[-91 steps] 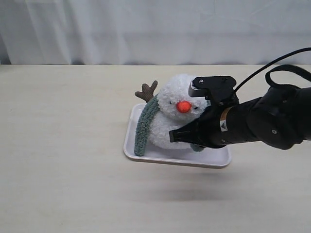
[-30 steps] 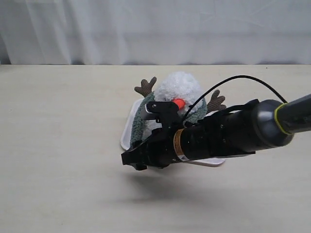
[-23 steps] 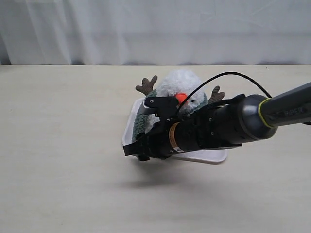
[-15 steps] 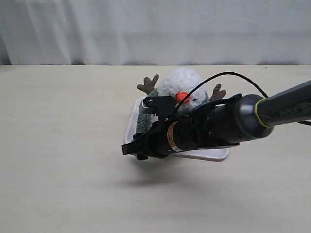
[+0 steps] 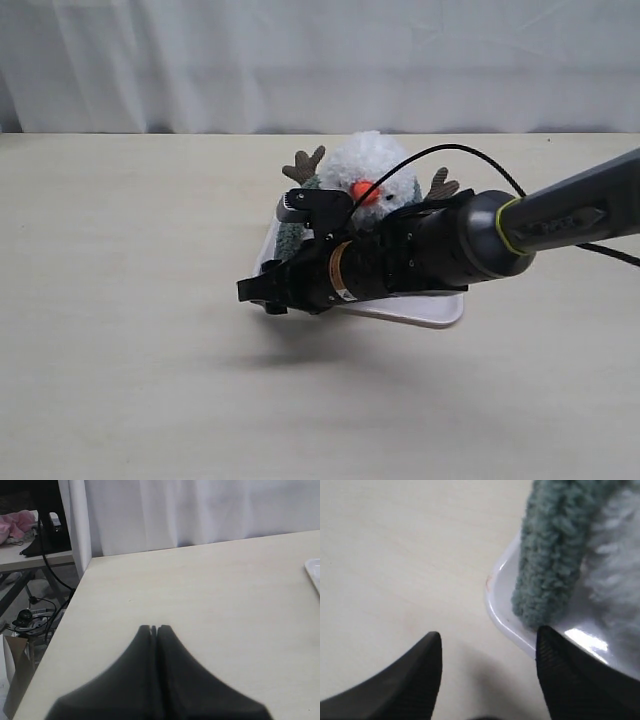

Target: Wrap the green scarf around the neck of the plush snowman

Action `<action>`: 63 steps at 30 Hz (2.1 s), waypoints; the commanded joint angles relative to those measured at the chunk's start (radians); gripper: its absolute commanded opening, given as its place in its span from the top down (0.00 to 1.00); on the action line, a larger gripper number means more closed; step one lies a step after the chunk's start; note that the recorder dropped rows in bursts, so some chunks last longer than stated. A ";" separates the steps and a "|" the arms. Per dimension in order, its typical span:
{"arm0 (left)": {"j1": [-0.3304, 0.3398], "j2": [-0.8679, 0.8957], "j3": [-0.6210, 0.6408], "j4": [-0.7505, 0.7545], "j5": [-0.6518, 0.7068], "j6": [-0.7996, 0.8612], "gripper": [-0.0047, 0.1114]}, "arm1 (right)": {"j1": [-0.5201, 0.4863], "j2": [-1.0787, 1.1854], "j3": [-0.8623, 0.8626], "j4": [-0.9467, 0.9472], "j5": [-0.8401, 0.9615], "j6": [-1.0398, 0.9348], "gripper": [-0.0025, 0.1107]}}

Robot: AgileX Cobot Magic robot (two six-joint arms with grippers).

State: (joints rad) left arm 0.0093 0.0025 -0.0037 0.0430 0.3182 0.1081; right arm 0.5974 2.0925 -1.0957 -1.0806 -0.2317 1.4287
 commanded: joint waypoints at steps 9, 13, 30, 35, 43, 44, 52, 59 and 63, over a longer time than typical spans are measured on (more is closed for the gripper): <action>-0.006 -0.003 0.004 -0.002 -0.009 -0.001 0.96 | -0.002 0.023 0.003 0.003 0.024 -0.090 0.94; -0.006 -0.003 0.004 -0.002 -0.009 -0.001 0.96 | -0.002 0.005 0.003 -0.012 0.024 -0.090 0.94; -0.006 -0.003 0.004 -0.002 -0.009 -0.001 0.96 | -0.002 -0.333 0.193 -0.065 0.022 -0.117 0.94; -0.006 -0.003 0.004 -0.002 -0.009 -0.001 0.96 | -0.002 -0.509 0.260 -0.065 0.022 -0.127 0.94; -0.006 -0.003 0.004 -0.002 -0.009 -0.001 0.96 | -0.002 -0.904 0.380 -0.065 0.133 -0.174 0.94; -0.006 -0.003 0.004 -0.002 -0.009 -0.001 0.96 | -0.002 -0.940 0.391 -0.065 0.135 -0.187 0.94; -0.006 -0.003 0.004 -0.002 -0.009 -0.001 0.96 | -0.002 -1.249 0.460 -0.065 0.133 -0.219 0.94; -0.006 -0.003 0.004 -0.002 -0.009 -0.001 0.96 | -0.002 -1.435 0.483 -0.065 0.158 -0.221 0.94; -0.006 -0.003 0.004 -0.002 -0.009 -0.001 0.96 | -0.002 -1.539 0.489 -0.065 0.158 -0.221 0.94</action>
State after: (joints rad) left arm 0.0093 0.0025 -0.0037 0.0430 0.3182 0.1081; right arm 0.5974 0.6148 -0.6136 -1.1375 -0.0807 1.2184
